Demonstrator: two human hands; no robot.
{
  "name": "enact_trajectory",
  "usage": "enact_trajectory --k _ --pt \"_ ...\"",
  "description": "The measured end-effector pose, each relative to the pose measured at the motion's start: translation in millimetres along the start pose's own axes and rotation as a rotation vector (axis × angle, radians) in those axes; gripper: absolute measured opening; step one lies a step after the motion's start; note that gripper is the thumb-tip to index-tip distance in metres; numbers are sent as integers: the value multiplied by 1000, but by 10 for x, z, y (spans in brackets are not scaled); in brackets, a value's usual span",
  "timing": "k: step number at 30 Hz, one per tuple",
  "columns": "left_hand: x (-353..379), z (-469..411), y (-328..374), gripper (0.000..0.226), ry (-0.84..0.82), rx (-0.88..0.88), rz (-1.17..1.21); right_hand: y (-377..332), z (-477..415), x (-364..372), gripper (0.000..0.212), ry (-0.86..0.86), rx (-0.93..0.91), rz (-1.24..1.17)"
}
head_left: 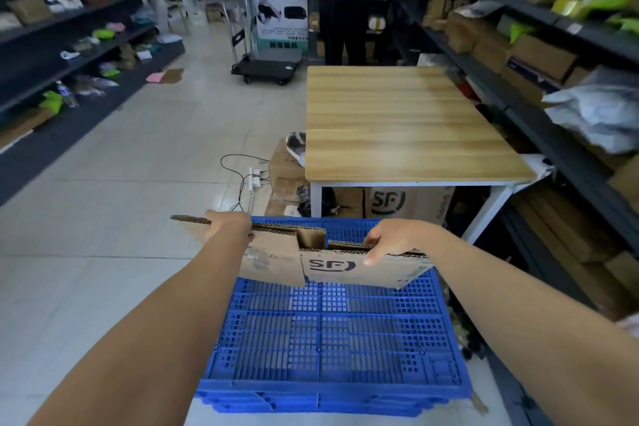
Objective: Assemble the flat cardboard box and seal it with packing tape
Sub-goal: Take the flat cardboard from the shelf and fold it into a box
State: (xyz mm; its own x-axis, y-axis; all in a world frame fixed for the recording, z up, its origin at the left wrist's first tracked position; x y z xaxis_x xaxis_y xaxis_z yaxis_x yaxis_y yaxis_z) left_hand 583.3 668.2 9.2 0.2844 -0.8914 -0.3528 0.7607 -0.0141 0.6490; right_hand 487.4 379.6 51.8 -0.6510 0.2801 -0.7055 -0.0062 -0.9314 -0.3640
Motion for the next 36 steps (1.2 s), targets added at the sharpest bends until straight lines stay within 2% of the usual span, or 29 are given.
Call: enact_trajectory --k 2,4,8,12,17,20,25,28,31,32,36 --pt "1 100 15 86 -49 6 74 -6 -24 -49 31 129 -17 -22" --pt "35 232 42 92 -74 46 61 -32 -45 -126 31 213 -36 3" --pt "106 449 85 98 -91 167 -125 -97 -124 -232 36 232 -86 -12" --pt "191 504 150 110 -113 220 -162 -85 -185 -271 33 245 -80 -95" --pt "400 601 65 105 -205 226 -250 -32 -185 -242 33 237 -57 -169" --pt "479 643 70 108 -214 206 -260 19 -206 -214 41 221 -63 -232" --pt "535 625 67 101 -239 172 -237 26 -192 -235 45 253 -52 -272" --pt "546 625 74 101 -234 164 -207 42 -224 -256 50 284 -31 -256" --pt "541 631 67 100 -216 129 -154 50 -277 -264 28 296 -31 -192" --pt "533 625 57 98 -206 112 -132 44 -279 -267 27 300 -26 -162" --pt "518 611 49 94 -188 96 -116 13 -269 -293 42 329 -46 -57"
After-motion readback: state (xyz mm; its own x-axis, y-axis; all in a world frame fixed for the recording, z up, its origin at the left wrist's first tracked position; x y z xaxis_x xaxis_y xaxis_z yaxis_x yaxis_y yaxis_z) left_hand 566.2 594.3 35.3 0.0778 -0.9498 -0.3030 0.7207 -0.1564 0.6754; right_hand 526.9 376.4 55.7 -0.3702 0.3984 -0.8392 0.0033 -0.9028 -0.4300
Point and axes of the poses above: each hand's wrist, its own z-axis away from the middle knuckle, its own x-axis out of the palm, y = z × x, the point moved 3 cm from there along -z, towards the middle knuckle, and after that the axes turned 10 degrees about -x, right-handed, at the moved point
